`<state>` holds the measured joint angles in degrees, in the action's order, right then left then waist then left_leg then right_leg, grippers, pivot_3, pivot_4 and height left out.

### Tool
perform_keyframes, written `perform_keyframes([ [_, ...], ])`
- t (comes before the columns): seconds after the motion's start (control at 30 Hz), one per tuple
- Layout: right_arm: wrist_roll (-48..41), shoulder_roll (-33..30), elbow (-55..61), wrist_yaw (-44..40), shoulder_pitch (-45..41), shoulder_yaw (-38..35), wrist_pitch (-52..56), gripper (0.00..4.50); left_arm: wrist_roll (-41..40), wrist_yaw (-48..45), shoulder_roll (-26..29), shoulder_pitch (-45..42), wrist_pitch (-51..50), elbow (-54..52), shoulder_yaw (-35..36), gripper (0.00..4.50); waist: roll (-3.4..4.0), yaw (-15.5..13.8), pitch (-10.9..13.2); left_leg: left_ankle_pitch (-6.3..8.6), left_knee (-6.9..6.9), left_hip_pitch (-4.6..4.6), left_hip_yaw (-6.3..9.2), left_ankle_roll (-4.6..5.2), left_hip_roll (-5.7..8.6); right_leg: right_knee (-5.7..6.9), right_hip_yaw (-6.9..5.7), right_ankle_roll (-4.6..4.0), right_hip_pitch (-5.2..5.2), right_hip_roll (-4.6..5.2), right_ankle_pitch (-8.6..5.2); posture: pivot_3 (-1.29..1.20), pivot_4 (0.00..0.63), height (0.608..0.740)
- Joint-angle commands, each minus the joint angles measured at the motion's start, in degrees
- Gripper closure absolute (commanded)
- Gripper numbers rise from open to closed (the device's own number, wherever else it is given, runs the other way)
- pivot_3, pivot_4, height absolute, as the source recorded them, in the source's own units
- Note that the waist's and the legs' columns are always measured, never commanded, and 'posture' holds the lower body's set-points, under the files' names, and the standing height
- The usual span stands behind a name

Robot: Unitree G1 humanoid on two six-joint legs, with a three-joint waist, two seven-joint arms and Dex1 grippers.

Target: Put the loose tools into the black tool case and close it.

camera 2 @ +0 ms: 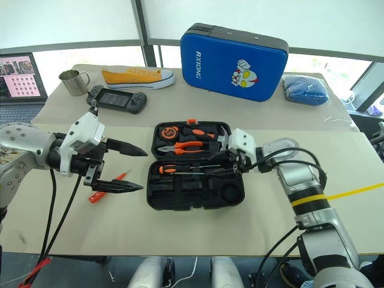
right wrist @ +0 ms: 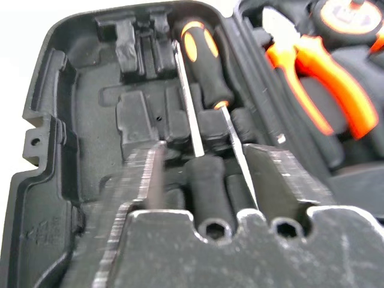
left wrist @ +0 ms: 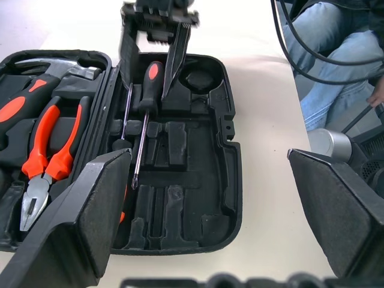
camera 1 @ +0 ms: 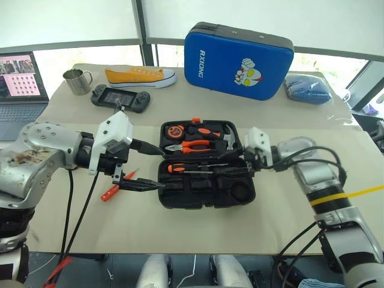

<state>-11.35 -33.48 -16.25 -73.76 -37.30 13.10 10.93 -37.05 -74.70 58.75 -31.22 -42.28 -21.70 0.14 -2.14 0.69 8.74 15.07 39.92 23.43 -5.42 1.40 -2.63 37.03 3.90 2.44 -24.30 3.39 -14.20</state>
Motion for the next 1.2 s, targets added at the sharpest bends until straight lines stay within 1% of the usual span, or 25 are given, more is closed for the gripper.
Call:
perform_keyframes([
  [0.03, 0.49, 0.53, 1.26, 1.86, -0.62, -0.71, 0.92, 3.64, 0.28, -0.06, 0.13, -1.32, 1.24, -0.31, 0.27, 0.00, 0.00, 0.02, 0.00, 0.00, 0.00, -0.01, 0.00, 0.00, -0.01, 0.00, 0.00, 0.00, 0.00, -0.01, 0.00, 0.00, 0.150, 0.740],
  [0.1, 0.85, 0.86, 0.77, 2.41, -0.69, -0.48, 1.38, 4.35, 0.35, -0.10, 0.10, -1.37, 1.34, -0.23, 0.18, 0.00, 0.00, 0.02, 0.00, 0.00, -0.01, -0.02, 0.00, 0.00, -0.01, 0.00, 0.00, 0.00, 0.00, -0.01, 0.00, 0.00, 0.150, 0.740],
  [0.13, 1.26, 0.97, 0.48, 2.56, -0.66, -0.23, 1.30, 4.46, 0.37, -0.11, 0.08, -1.37, 1.40, -0.21, 0.16, 0.00, 0.00, 0.02, 0.00, 0.00, -0.01, -0.01, 0.00, 0.00, 0.00, 0.00, 0.00, 0.00, -0.01, -0.01, 0.00, 0.00, 0.150, 0.740],
  [0.4, 5.52, 0.98, 1.02, -0.13, -0.51, 4.26, -0.24, 4.46, 1.14, -0.21, -0.31, -1.60, 2.15, 0.50, -0.32, 0.00, 0.00, 0.03, 0.00, 0.00, -0.01, -0.06, 0.00, 0.00, -0.01, 0.00, 0.00, 0.00, 0.04, -0.02, 0.00, 0.00, 0.150, 0.740],
  [0.5, 12.01, 1.27, -2.19, 4.18, -1.45, 7.36, -2.12, 4.46, 1.27, 0.02, -0.53, -1.37, 2.31, 0.36, -0.30, 0.00, 0.00, 0.11, 0.00, 0.00, -0.04, -0.09, 0.00, 0.00, -0.01, 0.00, 0.00, -0.01, 0.04, -0.02, 0.00, 0.00, 0.150, 0.740],
  [0.57, 15.50, 0.73, -3.92, 5.22, -1.94, 9.41, -5.52, 4.46, 1.28, 0.13, -0.67, -1.36, 2.35, 0.37, -0.34, 0.00, -0.01, 0.19, -0.02, 0.00, -0.04, -0.16, -0.01, 0.00, -0.02, 0.01, 0.00, -0.02, 0.08, -0.03, -0.01, 0.00, 0.150, 0.740],
  [0.67, 17.96, 0.48, -5.01, 5.67, -2.61, 10.94, -7.79, 4.46, 1.35, 0.33, -0.89, -1.39, 2.46, 0.47, -0.42, 0.00, -0.03, 0.08, -0.03, -0.01, -0.04, -0.23, -0.02, -0.02, -0.02, 0.03, 0.00, -0.03, 0.15, -0.04, -0.02, 0.00, 0.150, 0.740],
  [0.73, 17.85, 0.71, -4.98, 5.47, -3.01, 10.59, -8.12, 4.46, 1.49, 0.49, -1.00, -1.25, 2.62, 0.54, -0.45, 0.00, -0.10, -0.12, -0.08, -0.02, -0.04, -0.22, -0.02, -0.04, 0.00, 0.03, 0.00, -0.03, 0.17, -0.02, -0.02, 0.00, 0.150, 0.740],
  [0.83, 14.64, 0.96, -2.63, 4.22, -3.23, 8.15, -5.75, 4.46, 1.97, 0.97, -0.99, -0.59, 2.92, 0.57, -0.31, 0.00, -0.20, -0.12, -0.14, -0.02, -0.03, -0.24, -0.02, -0.04, -0.01, 0.03, 0.00, -0.03, 0.19, -0.02, -0.02, 0.00, 0.150, 0.740],
  [1.0, 0.16, 0.05, 8.52, 0.97, -3.38, -2.03, 8.34, 4.46, 1.95, 3.98, -0.37, 3.07, 2.18, -0.03, 2.81, 0.00, -0.16, -0.05, -0.10, -0.02, -0.06, -0.11, 0.01, -0.04, -0.03, 0.04, 0.00, -0.03, 0.05, -0.02, -0.02, 0.00, 0.150, 0.740],
  [1.1, -7.64, -1.78, 15.25, 1.09, -2.80, -8.10, 17.09, 4.46, 0.89, 7.21, 0.31, 8.09, 0.22, -1.52, 7.97, 0.00, -0.09, 0.16, -0.03, -0.02, -0.06, 0.01, 0.22, -0.04, -0.09, 0.05, 0.01, -0.04, -0.09, -0.02, -0.01, 0.00, 0.150, 0.740],
  [1.17, -11.89, -3.59, 19.16, 1.64, -1.72, -11.32, 22.38, 4.46, 0.59, 9.31, 0.87, 13.62, -1.46, -2.78, 13.12, 0.00, -0.08, 0.17, -0.02, -0.02, -0.09, -0.01, 0.34, -0.04, -0.10, 0.06, 0.01, -0.05, -0.09, -0.02, -0.01, 0.00, 0.150, 0.740],
  [1.2, -13.62, -4.77, 21.19, 1.64, -0.76, -12.60, 24.27, 4.19, 0.79, 10.21, 1.05, 17.18, -2.36, -3.36, 16.26, 0.00, -0.08, 0.15, -0.02, -0.01, -0.12, -0.04, 0.35, -0.04, -0.11, 0.04, 0.01, -0.05, -0.08, -0.02, -0.01, 0.00, 0.150, 0.740],
])
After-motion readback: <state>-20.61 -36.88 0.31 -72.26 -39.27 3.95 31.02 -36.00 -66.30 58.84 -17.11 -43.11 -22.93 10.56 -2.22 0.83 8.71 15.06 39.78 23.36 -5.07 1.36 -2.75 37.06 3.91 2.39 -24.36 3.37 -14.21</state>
